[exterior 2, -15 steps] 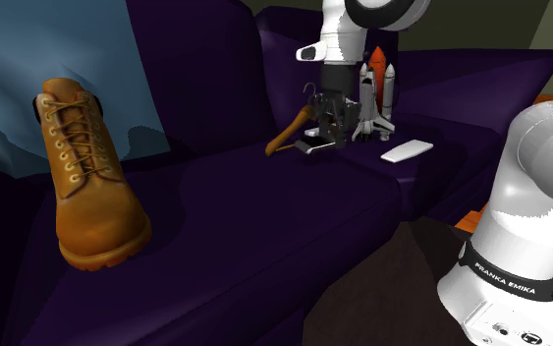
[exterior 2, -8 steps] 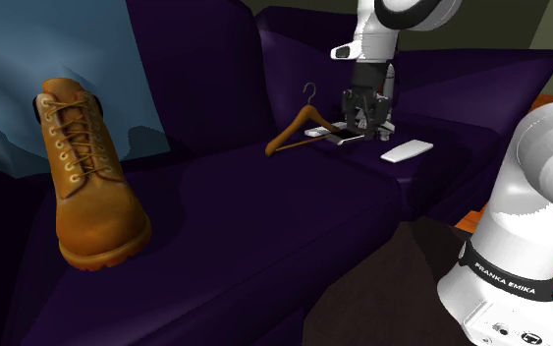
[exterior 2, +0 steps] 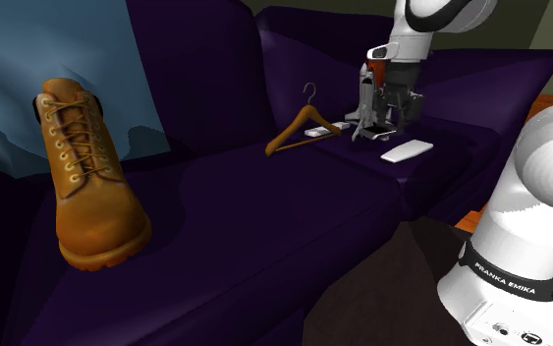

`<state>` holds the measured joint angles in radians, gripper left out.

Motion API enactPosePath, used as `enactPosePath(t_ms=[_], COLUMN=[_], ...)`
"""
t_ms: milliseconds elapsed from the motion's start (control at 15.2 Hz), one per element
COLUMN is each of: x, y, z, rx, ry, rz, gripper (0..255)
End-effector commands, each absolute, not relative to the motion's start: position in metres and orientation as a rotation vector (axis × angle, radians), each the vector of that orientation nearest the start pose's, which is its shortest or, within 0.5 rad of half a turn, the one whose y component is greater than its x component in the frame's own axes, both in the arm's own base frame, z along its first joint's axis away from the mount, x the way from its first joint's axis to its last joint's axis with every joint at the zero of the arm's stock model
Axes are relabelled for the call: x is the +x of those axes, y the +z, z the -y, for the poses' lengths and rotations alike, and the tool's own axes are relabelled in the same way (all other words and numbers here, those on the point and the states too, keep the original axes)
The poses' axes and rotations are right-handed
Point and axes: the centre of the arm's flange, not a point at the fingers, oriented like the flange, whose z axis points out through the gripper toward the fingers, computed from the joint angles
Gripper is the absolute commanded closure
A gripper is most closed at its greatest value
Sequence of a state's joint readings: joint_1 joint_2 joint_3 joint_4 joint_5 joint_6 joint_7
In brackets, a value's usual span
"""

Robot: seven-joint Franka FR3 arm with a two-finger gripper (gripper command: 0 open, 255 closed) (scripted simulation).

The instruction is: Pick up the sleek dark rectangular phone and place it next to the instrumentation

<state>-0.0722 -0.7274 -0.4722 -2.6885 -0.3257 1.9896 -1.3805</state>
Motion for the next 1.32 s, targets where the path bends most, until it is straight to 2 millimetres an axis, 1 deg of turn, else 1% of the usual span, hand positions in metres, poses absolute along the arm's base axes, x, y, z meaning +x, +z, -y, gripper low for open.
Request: enactPosePath(t_ms=[0, 1122, 1188, 1254], x=[0.275, 0.189, 0.182, 0.182], y=[0.423, 0.423, 0.423, 0.418], z=[0.212, 0.419, 0.435, 0.435], rx=[-2.680, -2.680, -2.680, -2.680], ry=[-0.006, -0.006, -0.006, -0.006], rz=[1.615, 1.615, 1.615, 1.615], gripper=[255, 255, 255, 255])
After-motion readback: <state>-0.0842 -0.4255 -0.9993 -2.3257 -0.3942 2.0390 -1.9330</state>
